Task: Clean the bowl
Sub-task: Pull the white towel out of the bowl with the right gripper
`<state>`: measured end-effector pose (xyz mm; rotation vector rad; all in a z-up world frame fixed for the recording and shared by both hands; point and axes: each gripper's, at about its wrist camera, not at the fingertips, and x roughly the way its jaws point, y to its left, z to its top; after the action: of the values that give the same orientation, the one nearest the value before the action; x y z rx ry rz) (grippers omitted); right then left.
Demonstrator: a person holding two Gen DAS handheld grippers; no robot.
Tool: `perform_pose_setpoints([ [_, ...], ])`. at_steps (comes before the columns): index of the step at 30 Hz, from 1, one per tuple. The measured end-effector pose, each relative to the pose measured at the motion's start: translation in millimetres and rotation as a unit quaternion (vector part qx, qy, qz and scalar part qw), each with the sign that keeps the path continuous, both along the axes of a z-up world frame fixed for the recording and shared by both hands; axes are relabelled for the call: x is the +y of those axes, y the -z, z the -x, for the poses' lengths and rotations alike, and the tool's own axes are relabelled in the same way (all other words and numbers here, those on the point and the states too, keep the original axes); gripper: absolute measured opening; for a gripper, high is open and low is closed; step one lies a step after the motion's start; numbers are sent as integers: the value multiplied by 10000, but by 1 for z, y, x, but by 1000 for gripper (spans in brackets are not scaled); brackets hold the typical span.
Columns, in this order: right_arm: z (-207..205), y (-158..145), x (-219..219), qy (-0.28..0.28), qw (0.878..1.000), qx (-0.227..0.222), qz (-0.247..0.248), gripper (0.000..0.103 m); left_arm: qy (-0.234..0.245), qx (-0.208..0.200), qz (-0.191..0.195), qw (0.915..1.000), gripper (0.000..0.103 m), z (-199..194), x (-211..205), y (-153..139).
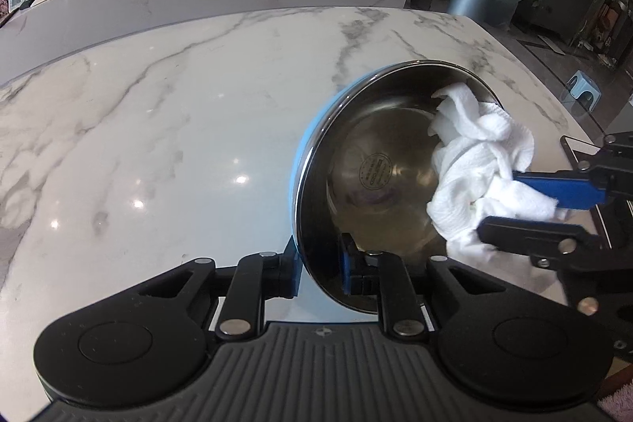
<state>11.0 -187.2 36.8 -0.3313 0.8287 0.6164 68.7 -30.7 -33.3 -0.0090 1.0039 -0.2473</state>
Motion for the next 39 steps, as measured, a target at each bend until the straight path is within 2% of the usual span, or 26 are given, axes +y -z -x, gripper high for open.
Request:
perform_pose_setpoints([
  [6,5,-27,-8,-118,9995,-234,-184,15,12,-14,-193,9998,18,6,4,-3],
  [11,2,-34,-20,66,9988,-201,-430,13,21,11,-289,9996,18,12,10,-5],
  [17,-17,-20,-31,322,9987,9,-406,11,79,241,-131,9996,18,15,19,-9],
  [23,-33,6,-25,498,9976,307,-367,11,-124,216,-66,9997,18,12,26,-6],
  [29,-54,26,-25,739,9909,710,-876,11,-738,173,302,9967,19,1,43,2],
  [34,-61,32,-22,777,9869,865,-1118,11,-1310,225,913,9869,20,-6,63,9],
  [39,-62,33,-21,802,9849,919,-1226,12,-1410,319,1153,9828,22,-10,69,8],
])
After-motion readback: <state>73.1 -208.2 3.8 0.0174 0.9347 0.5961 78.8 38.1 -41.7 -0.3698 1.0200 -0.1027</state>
